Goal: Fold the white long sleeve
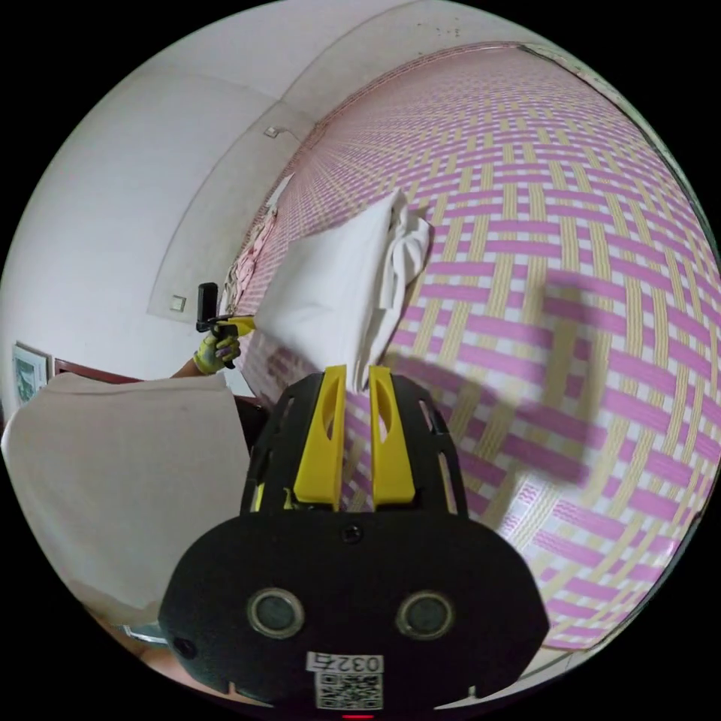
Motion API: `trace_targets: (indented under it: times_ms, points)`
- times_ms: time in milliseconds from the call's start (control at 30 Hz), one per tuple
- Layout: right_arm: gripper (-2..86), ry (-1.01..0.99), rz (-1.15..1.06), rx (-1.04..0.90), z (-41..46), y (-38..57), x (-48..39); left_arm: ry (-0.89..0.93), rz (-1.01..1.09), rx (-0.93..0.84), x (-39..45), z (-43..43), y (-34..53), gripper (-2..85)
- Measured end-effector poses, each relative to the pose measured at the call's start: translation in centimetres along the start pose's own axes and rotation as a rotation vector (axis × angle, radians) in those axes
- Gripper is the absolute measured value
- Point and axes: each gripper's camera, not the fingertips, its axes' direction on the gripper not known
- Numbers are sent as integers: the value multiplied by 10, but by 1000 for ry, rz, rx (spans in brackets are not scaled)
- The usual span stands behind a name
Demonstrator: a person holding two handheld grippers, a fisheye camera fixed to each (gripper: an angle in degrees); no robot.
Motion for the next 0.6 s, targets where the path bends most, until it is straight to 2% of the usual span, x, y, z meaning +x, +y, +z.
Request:
trace_targets:
  times_ms: [100, 267, 367, 467, 600]
  points:
    - [64, 0, -12, -12, 10, 17, -6, 38, -5, -21, -3, 9, -2, 78]
    - [35, -17, -12, -59, 40, 15, -17, 50, -22, -137, -3, 29, -6, 4]
    - [2, -33, -11, -63, 37, 17, -25, 171, 3, -172, 11, 31, -3, -7]
    - [-7, -54, -5, -3, 13, 30, -29, 177, -9, -158, 24, 24, 11, -9]
    - [-6, -19, 108, -9, 5, 49, -5, 136, -87, -21, 17, 10, 39, -10]
